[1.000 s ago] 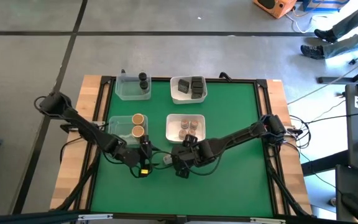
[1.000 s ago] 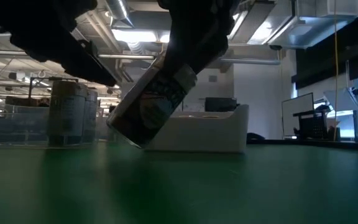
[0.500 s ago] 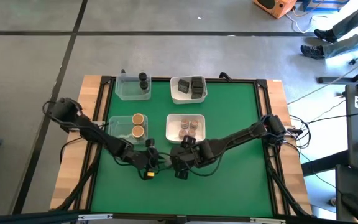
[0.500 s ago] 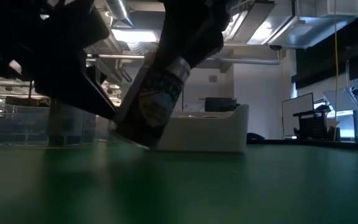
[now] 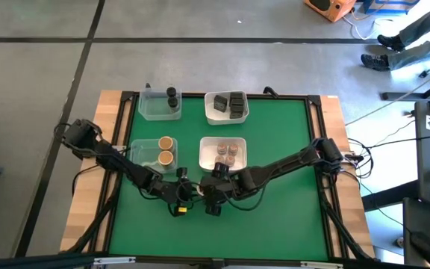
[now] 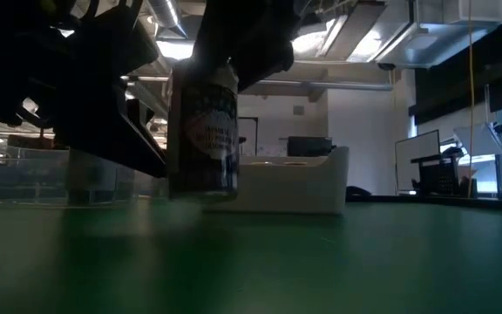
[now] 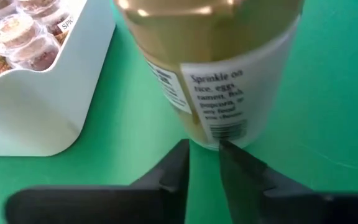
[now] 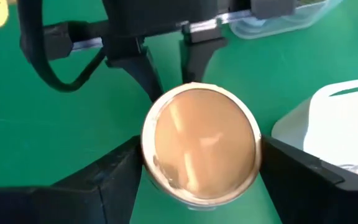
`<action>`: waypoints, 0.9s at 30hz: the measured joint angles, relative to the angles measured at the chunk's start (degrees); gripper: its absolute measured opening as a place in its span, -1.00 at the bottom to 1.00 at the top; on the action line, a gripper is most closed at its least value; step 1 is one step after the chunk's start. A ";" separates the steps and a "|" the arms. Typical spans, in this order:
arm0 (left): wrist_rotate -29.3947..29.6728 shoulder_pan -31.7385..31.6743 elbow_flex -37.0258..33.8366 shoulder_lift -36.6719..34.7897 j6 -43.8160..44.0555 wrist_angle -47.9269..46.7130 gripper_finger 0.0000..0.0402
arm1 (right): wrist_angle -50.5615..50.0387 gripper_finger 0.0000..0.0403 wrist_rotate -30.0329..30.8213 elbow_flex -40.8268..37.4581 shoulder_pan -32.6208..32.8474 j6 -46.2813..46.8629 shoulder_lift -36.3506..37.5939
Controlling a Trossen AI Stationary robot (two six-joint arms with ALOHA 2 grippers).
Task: Sort spices by type
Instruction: Move the light brown seasoning bottle to the center of the table
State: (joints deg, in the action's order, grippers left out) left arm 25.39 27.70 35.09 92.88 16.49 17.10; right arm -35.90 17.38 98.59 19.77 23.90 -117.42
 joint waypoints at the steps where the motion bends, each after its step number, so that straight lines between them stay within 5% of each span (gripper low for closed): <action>1: 0.04 0.00 0.00 0.00 -0.04 -0.08 -0.60 | -0.03 0.44 -0.07 0.00 0.02 0.02 -0.11; 13: -6.64 0.00 0.02 -7.53 -1.15 -8.98 0.08 | 1.06 0.53 -5.78 -0.09 0.09 -0.16 -0.93; 21: -6.99 0.00 0.04 -13.24 -1.10 -11.14 0.19 | 2.15 0.94 0.35 -0.07 0.10 0.26 -0.85; 27: -7.04 0.04 0.04 -17.82 -0.50 -12.46 0.19 | -1.65 0.91 -3.91 1.47 0.16 -3.08 0.31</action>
State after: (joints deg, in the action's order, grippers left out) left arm 18.35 27.75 35.14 75.06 15.99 4.65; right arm -37.55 13.47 100.06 19.93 20.82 -117.11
